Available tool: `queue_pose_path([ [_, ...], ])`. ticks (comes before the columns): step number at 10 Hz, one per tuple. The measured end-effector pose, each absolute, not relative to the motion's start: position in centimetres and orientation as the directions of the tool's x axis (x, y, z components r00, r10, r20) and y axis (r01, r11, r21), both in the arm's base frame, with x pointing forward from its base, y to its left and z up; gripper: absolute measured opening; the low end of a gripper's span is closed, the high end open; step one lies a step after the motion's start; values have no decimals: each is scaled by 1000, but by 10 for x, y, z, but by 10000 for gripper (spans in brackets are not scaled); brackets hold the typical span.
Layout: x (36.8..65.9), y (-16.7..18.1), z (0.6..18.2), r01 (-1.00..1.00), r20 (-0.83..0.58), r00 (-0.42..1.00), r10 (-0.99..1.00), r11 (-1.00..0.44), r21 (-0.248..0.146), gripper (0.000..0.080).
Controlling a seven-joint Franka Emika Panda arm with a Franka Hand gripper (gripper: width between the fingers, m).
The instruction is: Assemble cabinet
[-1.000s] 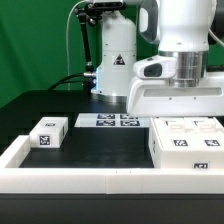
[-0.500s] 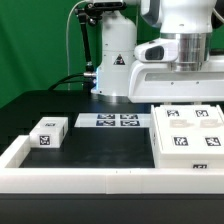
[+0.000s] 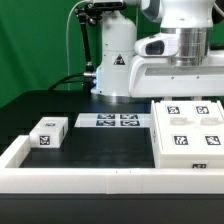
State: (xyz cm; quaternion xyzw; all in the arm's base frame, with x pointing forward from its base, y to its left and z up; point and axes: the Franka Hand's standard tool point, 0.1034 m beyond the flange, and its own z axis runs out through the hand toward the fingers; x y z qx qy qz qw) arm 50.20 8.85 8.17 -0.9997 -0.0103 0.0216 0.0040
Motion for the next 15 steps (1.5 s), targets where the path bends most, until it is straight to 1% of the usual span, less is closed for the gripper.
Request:
queue_pose_path([
  [1,506,88,89,21,-48,999,21,-1000,-8,181],
  [2,504,88,84,22,-50,999,22,-1000,-8,174],
  [6,504,87,85,19,-48,999,19,-1000,-7,153],
  [7,504,87,91,19,-50,999,19,-1000,-7,148],
  [8,506,87,100,19,-62,998,19,-1000,-6,141],
  [10,518,87,111,28,-75,997,29,-1000,-6,128],
  [11,514,87,108,29,-79,996,29,-1000,-5,119],
  [13,514,87,108,29,-79,996,29,-1000,-5,105],
  [15,518,87,115,28,-79,996,28,-1000,-5,82],
])
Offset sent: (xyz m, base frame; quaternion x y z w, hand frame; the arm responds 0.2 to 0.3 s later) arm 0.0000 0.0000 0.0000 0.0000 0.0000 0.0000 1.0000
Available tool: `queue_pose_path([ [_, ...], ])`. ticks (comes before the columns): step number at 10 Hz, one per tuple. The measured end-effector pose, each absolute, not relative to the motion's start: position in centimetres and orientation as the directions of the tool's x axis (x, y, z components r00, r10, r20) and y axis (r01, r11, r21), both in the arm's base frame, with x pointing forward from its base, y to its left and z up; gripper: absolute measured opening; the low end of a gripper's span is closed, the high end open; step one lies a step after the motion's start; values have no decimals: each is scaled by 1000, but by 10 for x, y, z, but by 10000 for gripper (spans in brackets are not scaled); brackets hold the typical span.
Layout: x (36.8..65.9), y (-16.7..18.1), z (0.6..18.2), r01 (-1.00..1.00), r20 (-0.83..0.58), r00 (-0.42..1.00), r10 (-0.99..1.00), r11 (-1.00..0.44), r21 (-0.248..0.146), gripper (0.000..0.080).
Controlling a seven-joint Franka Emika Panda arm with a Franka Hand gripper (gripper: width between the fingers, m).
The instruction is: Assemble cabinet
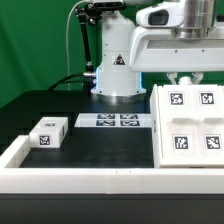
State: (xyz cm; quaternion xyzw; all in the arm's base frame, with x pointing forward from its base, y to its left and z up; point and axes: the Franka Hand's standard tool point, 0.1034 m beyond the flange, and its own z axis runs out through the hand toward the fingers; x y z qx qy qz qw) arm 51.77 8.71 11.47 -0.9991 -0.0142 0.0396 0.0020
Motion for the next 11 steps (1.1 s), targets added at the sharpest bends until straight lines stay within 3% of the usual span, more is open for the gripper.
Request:
queue_pose_path([
  [2,527,89,125,29,-95,995,29,-1000,-4,65],
  [7,528,89,124,33,-98,995,33,-999,-4,33],
  [11,541,84,141,40,-122,992,39,-999,-1,1],
])
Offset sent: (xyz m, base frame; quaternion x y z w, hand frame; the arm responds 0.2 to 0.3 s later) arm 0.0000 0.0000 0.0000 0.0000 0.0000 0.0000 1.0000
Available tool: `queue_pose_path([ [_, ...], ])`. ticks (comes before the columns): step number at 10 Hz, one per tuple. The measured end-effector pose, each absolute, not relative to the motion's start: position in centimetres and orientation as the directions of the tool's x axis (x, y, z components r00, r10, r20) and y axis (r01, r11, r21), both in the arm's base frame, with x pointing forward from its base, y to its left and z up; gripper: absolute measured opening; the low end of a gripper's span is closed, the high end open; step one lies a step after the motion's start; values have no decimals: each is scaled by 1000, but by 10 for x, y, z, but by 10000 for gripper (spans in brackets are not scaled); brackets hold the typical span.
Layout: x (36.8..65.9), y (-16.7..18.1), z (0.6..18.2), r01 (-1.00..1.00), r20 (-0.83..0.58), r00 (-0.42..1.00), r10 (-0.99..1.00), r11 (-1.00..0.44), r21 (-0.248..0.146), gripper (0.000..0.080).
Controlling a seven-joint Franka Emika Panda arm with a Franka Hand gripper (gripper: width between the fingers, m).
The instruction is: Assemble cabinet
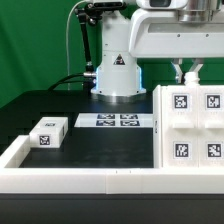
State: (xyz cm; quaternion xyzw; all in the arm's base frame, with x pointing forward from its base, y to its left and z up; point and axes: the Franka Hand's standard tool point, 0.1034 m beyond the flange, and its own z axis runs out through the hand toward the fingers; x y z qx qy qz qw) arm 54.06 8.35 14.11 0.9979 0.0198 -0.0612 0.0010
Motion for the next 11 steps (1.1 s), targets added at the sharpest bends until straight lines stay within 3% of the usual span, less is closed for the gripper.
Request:
queue_pose_path([
  [3,540,84,140,40,-120,992,40,-999,-1,1],
  [5,540,84,140,40,-120,992,40,-999,-1,245],
  [8,540,84,140,40,-120,992,40,-999,-1,734],
  [9,540,84,140,40,-120,992,40,-999,-1,781],
  [11,535,88,135,19,-56,998,19,-1000,-2,796],
])
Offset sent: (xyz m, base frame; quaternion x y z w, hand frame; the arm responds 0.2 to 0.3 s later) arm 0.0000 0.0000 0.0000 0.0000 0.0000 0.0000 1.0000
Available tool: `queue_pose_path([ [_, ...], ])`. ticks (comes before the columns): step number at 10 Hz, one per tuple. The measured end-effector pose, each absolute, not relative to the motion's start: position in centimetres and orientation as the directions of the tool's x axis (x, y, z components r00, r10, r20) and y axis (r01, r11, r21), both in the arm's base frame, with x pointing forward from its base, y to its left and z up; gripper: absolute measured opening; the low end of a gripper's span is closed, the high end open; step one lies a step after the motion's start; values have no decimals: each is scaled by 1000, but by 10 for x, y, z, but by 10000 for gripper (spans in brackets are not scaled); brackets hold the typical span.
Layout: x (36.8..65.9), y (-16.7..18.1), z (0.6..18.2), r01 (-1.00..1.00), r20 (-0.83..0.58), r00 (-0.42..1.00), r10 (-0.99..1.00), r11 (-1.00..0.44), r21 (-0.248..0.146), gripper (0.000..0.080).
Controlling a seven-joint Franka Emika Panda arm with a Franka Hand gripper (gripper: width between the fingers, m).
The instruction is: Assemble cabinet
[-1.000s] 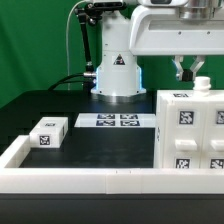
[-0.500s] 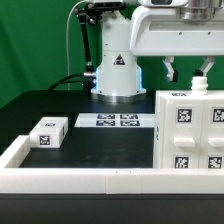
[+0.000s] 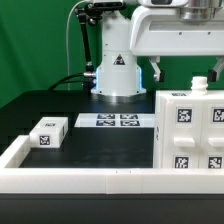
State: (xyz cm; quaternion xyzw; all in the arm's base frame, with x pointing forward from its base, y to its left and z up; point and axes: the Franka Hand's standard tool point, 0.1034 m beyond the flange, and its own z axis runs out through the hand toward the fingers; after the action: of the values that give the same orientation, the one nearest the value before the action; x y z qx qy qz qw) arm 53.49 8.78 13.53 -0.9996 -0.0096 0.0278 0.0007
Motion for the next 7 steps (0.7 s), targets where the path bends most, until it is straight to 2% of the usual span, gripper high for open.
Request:
queue_pose_path([
  [1,521,88,130,22,-40,999,22,-1000,-4,796],
  [4,504,84,113,19,-6,1000,19,-1000,-9,797],
  [7,506,82,113,22,-5,1000,22,-1000,-9,797],
])
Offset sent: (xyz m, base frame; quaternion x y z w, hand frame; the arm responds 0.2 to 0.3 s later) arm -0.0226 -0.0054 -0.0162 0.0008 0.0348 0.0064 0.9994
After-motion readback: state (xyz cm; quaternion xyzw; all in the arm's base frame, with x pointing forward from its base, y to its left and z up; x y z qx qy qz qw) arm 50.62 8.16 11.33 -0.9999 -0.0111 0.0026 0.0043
